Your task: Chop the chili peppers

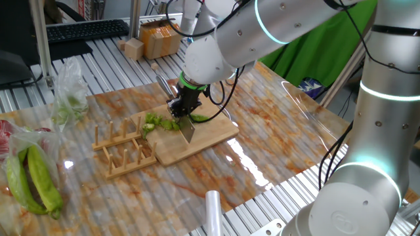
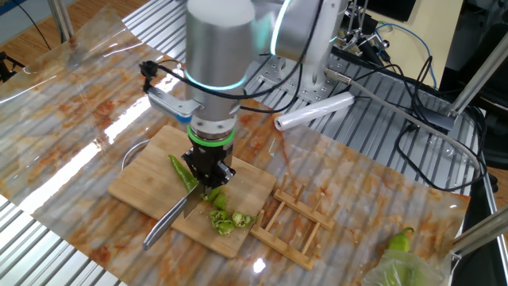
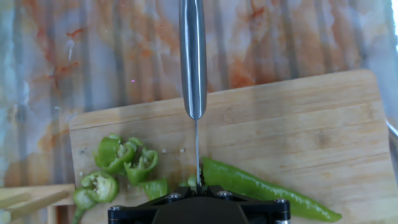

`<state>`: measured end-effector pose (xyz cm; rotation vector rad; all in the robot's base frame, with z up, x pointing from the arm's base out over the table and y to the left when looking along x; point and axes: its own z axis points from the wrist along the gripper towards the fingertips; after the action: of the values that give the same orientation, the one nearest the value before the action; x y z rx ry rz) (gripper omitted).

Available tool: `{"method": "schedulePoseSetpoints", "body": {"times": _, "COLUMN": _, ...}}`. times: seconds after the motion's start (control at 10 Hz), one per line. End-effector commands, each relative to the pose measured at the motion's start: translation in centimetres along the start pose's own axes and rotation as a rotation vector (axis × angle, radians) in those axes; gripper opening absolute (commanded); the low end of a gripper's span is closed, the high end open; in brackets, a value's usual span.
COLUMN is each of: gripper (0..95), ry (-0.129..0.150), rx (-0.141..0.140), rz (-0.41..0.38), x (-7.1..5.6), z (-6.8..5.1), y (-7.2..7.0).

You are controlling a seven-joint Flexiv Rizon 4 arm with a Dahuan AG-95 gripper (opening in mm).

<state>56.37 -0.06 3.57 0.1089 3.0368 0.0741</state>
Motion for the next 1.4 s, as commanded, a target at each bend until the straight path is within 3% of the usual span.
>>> {"method": "schedulePoseSetpoints", "body": {"times": 0.1, "gripper": 0.0, "ry": 0.004, "rx": 0.001, "rz": -0.005, "x": 0.2, "z": 0.1, "y": 0.0}}
{"method": "schedulePoseSetpoints", "body": {"times": 0.9, "gripper": 0.0, "ry": 0.026, "rx": -0.001, "rz": 0.020, "x": 0.4, "z": -2.5, "y": 0.6}}
{"method": "schedulePoseSetpoints", "body": {"times": 1.4, "gripper": 0.0, "ry": 0.038, "rx": 0.009, "rz": 0.028, "x": 0.3, "z": -4.3, "y": -0.1}}
